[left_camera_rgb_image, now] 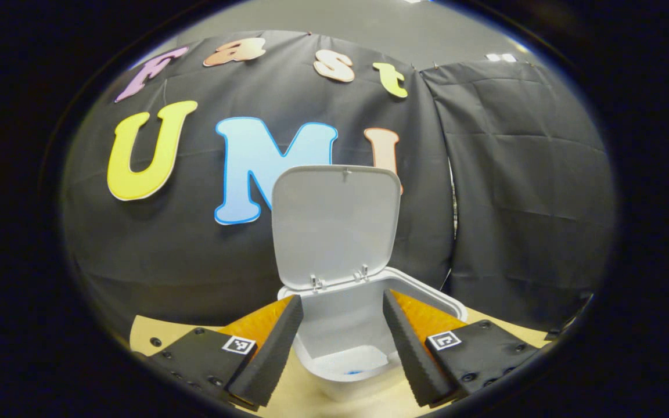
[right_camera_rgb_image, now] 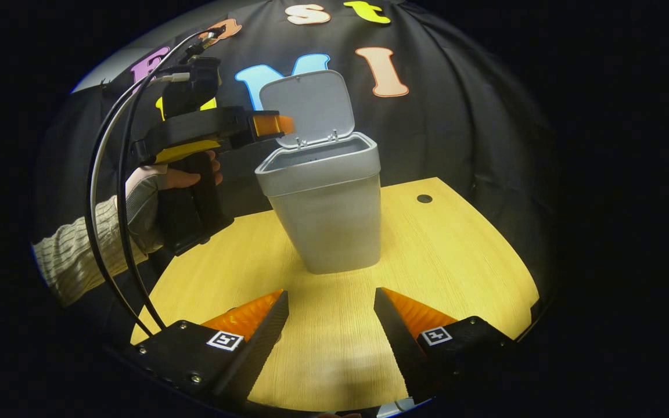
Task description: Press the lid of the desktop garbage bin to open it, pick up the crumpled paper on the desktop and throw it into the bin, then pick up the pop can on the desktop and drop it into the bin, and finally close the garbage bin lid.
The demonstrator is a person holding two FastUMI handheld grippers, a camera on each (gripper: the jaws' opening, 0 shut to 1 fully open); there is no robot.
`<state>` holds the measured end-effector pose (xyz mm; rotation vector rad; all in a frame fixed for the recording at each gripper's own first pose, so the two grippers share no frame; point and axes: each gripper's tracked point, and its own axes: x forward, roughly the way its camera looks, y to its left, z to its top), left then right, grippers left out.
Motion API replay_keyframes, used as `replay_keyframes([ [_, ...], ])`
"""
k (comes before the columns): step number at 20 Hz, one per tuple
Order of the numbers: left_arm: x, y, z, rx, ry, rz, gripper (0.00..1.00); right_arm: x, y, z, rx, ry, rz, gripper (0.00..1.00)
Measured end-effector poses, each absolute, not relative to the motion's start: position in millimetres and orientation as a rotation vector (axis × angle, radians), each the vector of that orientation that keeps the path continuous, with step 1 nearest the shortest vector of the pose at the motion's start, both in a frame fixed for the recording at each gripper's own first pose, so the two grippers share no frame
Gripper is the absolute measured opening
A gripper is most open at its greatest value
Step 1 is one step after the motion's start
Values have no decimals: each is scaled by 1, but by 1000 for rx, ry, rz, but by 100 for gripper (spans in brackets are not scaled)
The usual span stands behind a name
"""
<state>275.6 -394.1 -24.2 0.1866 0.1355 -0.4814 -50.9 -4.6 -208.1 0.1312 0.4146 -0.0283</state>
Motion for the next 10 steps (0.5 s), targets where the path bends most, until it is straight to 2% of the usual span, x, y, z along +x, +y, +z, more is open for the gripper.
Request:
replay_keyframes([
  [1, 275, -390, -23, 191, 134, -477, 92, -49, -2, -207, 130, 413, -22, 95],
  [2, 276, -387, -20, 193, 131, -471, 92, -48, 0, -208, 128, 412, -15, 95],
  [3, 275, -381, -16, 193, 125, -465, 100, -45, 2, -207, 126, 410, -7, 95],
  [10, 266, -315, 13, 196, 89, -363, 100, -32, 45, -213, 87, 432, 114, 95],
])
